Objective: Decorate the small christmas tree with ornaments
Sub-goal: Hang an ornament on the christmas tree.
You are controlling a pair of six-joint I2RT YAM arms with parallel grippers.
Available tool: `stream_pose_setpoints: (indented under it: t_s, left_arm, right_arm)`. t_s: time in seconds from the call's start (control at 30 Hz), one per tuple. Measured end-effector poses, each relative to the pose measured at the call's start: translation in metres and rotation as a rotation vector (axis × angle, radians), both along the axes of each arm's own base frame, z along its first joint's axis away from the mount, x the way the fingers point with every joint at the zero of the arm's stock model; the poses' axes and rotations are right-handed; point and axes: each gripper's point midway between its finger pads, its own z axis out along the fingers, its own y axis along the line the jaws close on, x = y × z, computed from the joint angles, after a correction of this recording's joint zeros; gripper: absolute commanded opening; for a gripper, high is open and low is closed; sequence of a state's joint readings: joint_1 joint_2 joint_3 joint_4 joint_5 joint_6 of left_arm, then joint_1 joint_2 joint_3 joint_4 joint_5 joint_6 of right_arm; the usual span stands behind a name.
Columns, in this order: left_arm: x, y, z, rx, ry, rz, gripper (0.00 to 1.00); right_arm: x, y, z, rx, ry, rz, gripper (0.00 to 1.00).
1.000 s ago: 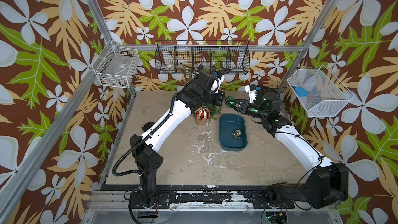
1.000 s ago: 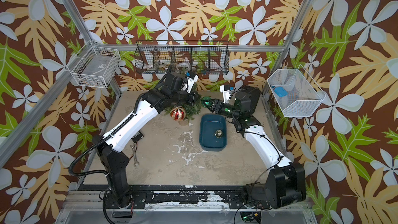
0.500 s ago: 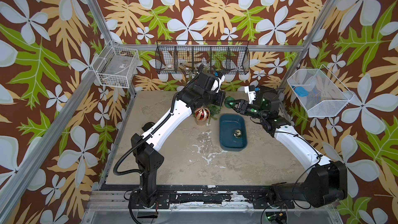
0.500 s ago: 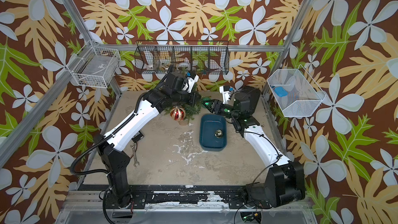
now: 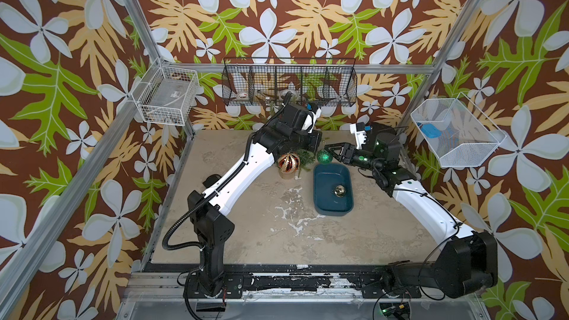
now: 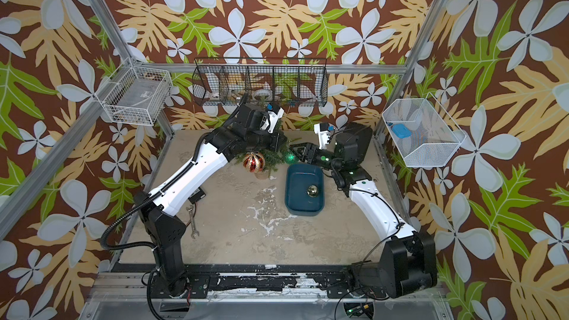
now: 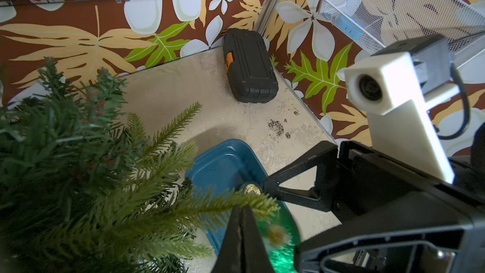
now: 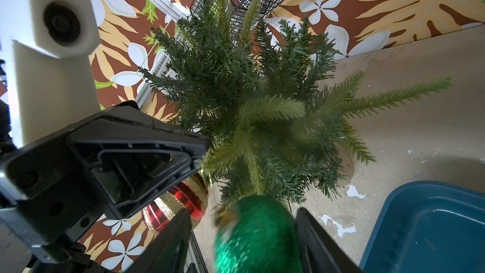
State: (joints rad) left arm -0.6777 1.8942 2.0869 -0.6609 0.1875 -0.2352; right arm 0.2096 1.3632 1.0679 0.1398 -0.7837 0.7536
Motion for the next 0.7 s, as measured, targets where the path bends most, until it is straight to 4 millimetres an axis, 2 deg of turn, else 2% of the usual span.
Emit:
stream_pose_setpoints:
  t_s: [0.57, 0.7]
  left_arm:
    - [-0.001, 0.004, 0.002, 0.006, -0.006, 0.013, 0.0]
    - [-0.003, 0.007, 0.009, 0.0, -0.019, 0.021, 0.05]
  right_arm:
    - [-0.007, -0.003, 0.006, -0.001, -0.014, -0.008, 0.64]
    - [-0.009, -0.003, 0.01, 0.0, -0.025, -0.01, 0.64]
